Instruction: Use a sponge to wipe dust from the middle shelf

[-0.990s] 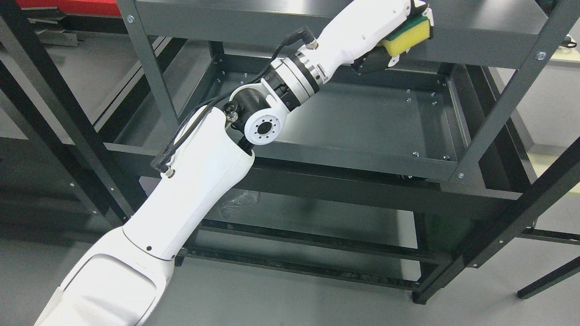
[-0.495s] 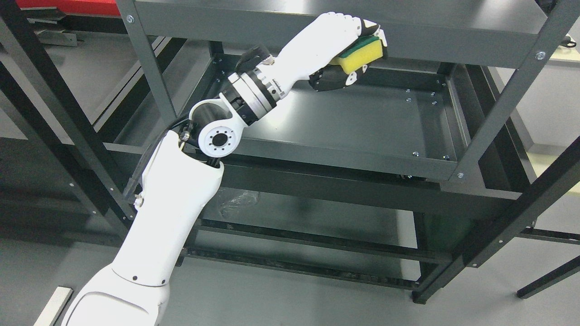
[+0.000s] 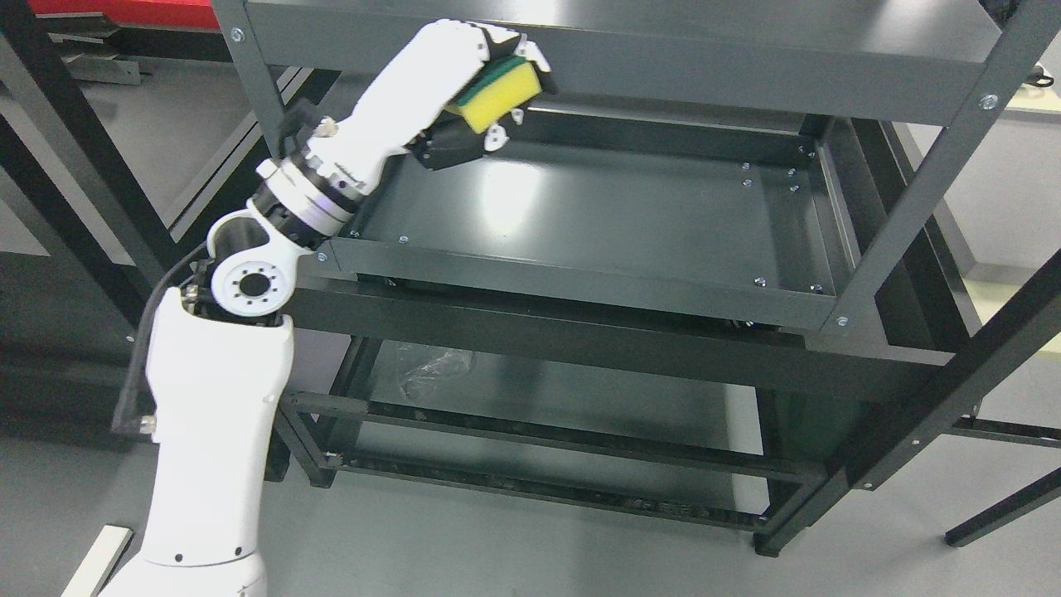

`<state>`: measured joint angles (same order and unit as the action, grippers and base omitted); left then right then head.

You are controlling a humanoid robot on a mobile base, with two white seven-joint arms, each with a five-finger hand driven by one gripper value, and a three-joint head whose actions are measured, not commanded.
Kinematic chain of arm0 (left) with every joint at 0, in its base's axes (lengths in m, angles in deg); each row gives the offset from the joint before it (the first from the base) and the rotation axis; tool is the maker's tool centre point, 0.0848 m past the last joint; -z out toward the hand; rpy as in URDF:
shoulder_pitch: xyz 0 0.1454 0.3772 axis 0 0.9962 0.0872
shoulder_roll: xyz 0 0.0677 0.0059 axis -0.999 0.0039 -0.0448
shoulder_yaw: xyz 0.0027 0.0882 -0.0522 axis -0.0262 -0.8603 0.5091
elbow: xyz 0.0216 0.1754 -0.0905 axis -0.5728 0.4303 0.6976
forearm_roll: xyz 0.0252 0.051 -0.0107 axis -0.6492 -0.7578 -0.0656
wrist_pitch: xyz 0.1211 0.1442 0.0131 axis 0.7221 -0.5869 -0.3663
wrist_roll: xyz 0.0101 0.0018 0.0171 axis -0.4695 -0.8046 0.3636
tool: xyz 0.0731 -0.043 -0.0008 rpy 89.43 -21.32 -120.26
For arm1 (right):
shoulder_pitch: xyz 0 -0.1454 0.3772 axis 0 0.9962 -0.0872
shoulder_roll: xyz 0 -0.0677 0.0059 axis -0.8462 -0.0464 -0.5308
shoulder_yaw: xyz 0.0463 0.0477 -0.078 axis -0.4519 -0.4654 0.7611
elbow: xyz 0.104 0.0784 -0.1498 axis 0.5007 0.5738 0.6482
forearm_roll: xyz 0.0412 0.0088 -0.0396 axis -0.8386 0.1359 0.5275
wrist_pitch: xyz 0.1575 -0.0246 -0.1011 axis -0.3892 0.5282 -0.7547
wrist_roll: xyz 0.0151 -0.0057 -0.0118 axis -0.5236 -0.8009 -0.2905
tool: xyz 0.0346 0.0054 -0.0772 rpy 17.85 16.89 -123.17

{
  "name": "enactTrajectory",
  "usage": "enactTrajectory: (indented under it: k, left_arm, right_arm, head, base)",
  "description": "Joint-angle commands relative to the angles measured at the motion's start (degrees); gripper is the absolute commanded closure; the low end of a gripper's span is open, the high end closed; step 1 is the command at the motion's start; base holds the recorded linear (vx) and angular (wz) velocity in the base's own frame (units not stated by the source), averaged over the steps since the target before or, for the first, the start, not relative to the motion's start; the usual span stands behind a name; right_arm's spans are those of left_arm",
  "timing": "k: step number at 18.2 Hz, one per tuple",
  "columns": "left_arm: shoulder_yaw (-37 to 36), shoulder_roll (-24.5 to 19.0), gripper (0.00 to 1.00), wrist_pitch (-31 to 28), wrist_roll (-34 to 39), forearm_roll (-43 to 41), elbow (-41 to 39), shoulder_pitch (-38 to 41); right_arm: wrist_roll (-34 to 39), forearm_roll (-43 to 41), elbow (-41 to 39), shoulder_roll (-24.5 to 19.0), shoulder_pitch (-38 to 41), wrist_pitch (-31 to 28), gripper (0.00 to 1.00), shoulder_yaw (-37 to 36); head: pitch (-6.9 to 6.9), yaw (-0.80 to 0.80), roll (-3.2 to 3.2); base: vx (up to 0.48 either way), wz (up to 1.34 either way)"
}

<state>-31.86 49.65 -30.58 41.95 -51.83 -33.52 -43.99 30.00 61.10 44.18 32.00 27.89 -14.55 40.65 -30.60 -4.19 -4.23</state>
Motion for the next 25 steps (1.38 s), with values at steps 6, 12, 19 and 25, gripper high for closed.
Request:
enactTrajectory:
  k: [6, 12, 19, 25]
  left_arm:
    - [30.2, -10.0, 1.00, 4.2, 0.1, 3.6, 1.4, 5.3]
    - [17.7, -4.6, 1.00, 4.5, 5.5, 4.6, 0.8, -5.4]
    - [-25.6, 3.7, 1.00, -9.8, 26.0, 7.0, 3.2, -18.0]
    - [-56.5, 3.7, 1.00, -12.5, 32.8, 20.3, 4.9, -19.3]
  right_arm:
    - [0.0, 0.0, -1.0, 1.0, 0.0, 0.0, 0.00, 0.0]
    - [0.0, 0.0, -1.0, 1.0, 0.0, 0.0, 0.00, 0.0]
    - [0.0, 0.0, -1.0, 1.0, 0.0, 0.0, 0.00, 0.0]
    - [0.0, 0.0, -1.0, 1.0, 0.0, 0.0, 0.00, 0.0]
  head:
    - [0.00, 0.00, 0.00]
    - [0.00, 0.00, 0.00]
    - [0.00, 0.00, 0.00]
    - [0.00, 0.00, 0.00]
  base:
    - [0.000, 0.00]
    - [0.000, 0.00]
    - [-0.002, 0.01]
    - [0.000, -0.01]
